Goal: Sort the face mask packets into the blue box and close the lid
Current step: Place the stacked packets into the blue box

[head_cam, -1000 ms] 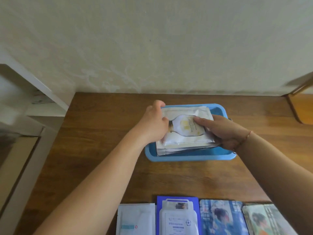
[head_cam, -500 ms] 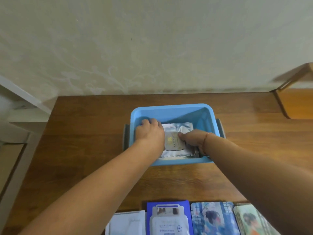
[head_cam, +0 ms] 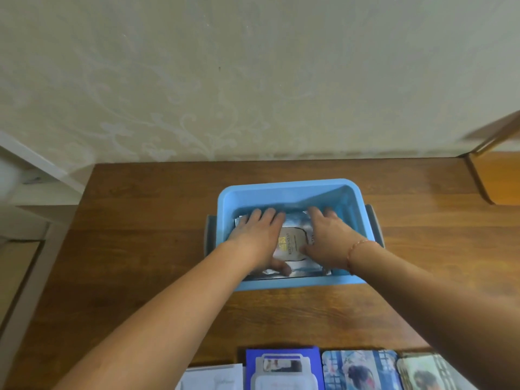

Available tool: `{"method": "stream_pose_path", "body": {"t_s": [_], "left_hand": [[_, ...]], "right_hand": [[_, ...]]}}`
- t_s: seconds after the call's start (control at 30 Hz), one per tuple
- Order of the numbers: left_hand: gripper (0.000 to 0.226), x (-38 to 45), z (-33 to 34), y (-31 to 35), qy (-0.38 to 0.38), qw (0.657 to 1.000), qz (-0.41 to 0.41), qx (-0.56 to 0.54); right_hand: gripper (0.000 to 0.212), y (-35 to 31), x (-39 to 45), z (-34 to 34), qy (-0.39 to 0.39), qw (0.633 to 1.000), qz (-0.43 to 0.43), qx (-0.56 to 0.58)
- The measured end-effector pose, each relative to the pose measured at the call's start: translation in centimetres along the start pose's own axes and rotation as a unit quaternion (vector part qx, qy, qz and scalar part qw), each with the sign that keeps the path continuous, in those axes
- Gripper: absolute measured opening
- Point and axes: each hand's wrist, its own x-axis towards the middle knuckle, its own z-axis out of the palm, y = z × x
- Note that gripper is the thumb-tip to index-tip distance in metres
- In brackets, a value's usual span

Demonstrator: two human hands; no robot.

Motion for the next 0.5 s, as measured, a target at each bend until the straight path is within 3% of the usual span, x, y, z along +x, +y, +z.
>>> {"method": "stream_pose_path", "body": {"t_s": [0.07, 0.13, 0.37, 0.5], "left_hand": [[0.11, 0.0, 0.2, 0.0, 0.008, 0.998, -0.021, -0.066], [0.104, 0.3, 0.2, -0.1, 0.024, 0.993, -0.036, -0.106], [0.1, 0.8, 0.3, -0.2, 0.013, 0.993, -0.06, -0.102], [0.095, 0.6, 0.4, -0.1, -0.005, 0.992, -0.091, -0.084]], "right_hand": [[0.037, -0.2, 0.6, -0.3, 0.054, 0.995, -0.053, -0.06], [0.032, -0.6, 1.3, -0.4, 0.072, 0.985, -0.12, -0.101], [0.067, -1.0, 2.9, 0.5, 0.008, 0.975, -0.131, -0.182], [0.069, -1.2, 3.0, 0.4, -0.014, 0.968, -0.134, -0.212]]}}
